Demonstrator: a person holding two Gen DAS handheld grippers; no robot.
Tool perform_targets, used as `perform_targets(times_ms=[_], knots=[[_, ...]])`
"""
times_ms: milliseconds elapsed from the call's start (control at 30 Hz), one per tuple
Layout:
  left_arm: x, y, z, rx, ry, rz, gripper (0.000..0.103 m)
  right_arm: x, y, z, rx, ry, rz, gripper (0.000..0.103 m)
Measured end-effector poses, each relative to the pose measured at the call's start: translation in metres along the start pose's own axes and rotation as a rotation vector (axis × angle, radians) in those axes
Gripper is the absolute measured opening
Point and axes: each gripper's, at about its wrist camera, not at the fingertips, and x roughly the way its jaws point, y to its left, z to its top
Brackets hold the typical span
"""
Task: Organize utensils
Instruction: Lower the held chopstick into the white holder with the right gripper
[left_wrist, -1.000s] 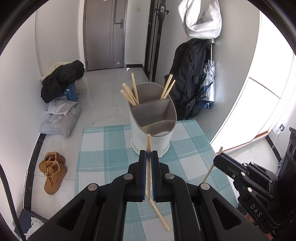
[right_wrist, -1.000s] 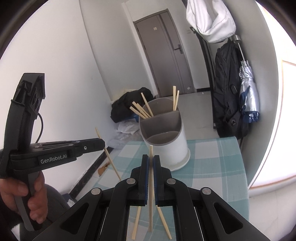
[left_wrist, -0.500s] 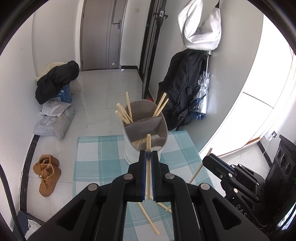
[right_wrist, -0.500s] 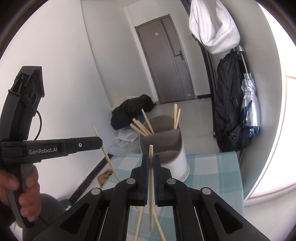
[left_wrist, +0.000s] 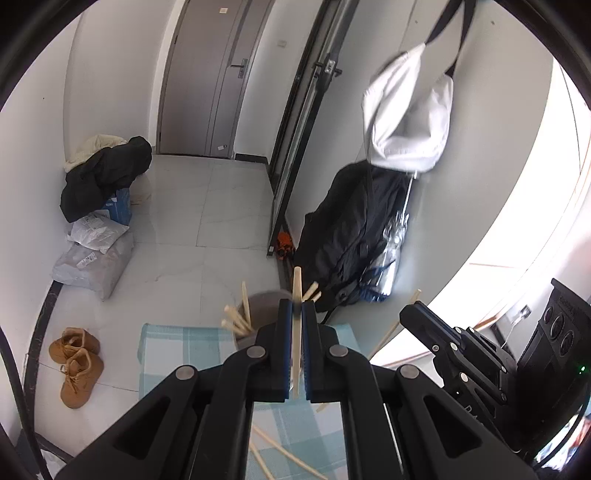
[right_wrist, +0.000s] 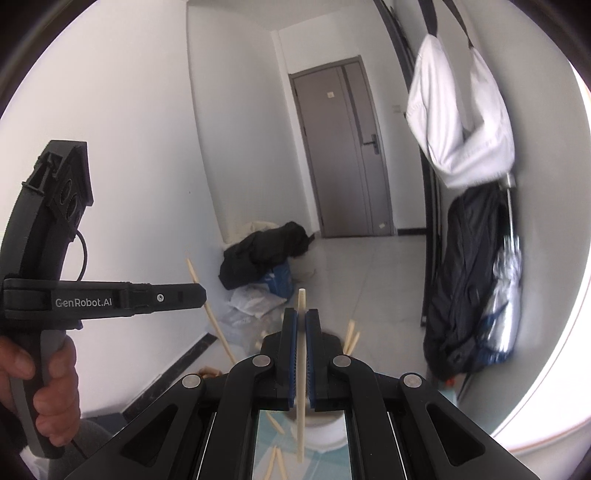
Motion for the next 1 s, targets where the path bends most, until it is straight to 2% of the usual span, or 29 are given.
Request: perform_targets(times_ms=[200, 433, 733, 1000], knots=[[0.006, 0.01, 0.035, -0.031, -0.037, -0.007, 0.001, 0.021, -0.008, 0.045, -0.028, -0.035, 0.007, 0.004], [0.029, 0.027, 0.055, -0.047, -0.049, 0.018, 0.001, 0.059, -0.011, 0.067, -0.048, -0.042, 0.012, 0.004], [0.067, 0.055, 0.053, -0.093, -0.014, 0.016, 0.001, 0.11, -0.014, 0.065, -0.068, -0.001, 0.015, 0.004], [0.097, 0.065, 0.043, -0.101, 0.049, 0.009, 0.001, 0.131, -0.014, 0.046, -0.091, 0.048, 0.021, 0.004]])
